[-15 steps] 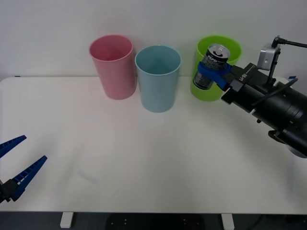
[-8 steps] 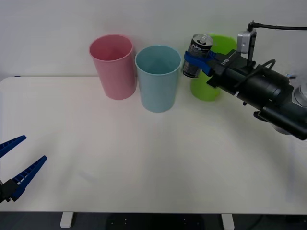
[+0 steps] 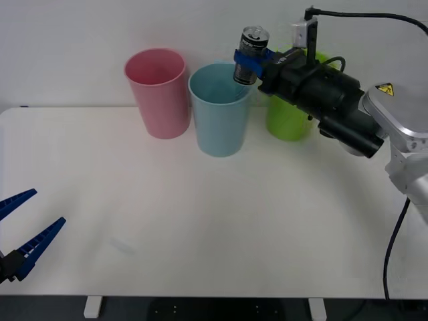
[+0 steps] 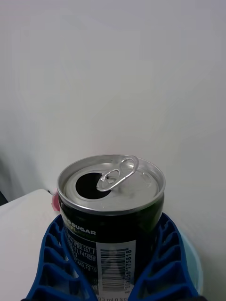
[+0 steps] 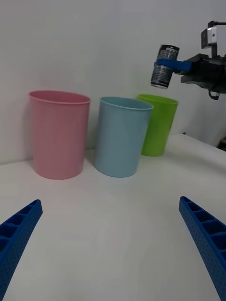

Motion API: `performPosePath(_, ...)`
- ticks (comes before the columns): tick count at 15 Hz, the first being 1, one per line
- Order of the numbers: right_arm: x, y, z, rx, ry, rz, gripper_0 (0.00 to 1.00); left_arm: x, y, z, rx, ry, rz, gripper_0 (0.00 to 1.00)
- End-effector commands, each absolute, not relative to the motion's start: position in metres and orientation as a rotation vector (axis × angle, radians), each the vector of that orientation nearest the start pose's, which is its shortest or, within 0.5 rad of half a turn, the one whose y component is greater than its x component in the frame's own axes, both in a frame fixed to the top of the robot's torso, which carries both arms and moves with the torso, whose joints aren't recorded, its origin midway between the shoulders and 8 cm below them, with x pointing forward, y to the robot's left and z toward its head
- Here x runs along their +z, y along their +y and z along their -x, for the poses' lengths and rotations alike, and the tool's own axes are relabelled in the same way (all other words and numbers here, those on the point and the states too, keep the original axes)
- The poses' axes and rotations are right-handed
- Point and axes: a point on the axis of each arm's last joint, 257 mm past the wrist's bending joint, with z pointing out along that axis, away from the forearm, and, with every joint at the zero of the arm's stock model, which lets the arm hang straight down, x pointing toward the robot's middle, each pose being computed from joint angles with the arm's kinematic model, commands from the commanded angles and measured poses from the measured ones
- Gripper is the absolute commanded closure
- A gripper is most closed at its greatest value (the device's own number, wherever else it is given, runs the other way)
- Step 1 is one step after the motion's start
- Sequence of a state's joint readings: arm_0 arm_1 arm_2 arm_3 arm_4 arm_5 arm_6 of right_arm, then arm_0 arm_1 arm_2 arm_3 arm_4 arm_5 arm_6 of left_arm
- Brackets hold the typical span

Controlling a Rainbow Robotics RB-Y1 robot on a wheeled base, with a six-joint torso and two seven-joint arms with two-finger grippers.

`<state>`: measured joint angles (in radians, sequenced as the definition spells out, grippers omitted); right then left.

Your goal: Grasp the object on the table and drop it into the matching bin: aluminum can to the light blue bin, PET bottle to the pink bin.

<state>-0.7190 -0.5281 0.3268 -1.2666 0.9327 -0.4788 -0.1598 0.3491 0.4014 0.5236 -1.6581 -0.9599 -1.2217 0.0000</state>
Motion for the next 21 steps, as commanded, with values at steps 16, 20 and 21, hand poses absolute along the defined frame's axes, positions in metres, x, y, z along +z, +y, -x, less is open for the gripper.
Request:
performPosePath(16, -0.017, -0.008, -0.669, 0.601, 1.371, 0.554, 1.00, -0.169, 0.330, -0.342, -0.567, 1.441, -0.465, 0.00)
performPosePath(20, -0.016, -0.006, -0.667, 0.575, 1.356, 0.582, 0.00, -0.169, 0.330, -0.342, -0.567, 1.441, -0.465, 0.00)
performPosePath(21, -0.017, -0.007, -0.668, 0.569, 1.355, 0.586, 0.00, -0.169, 0.330, -0.342, -0.567, 1.441, -0.465, 0.00)
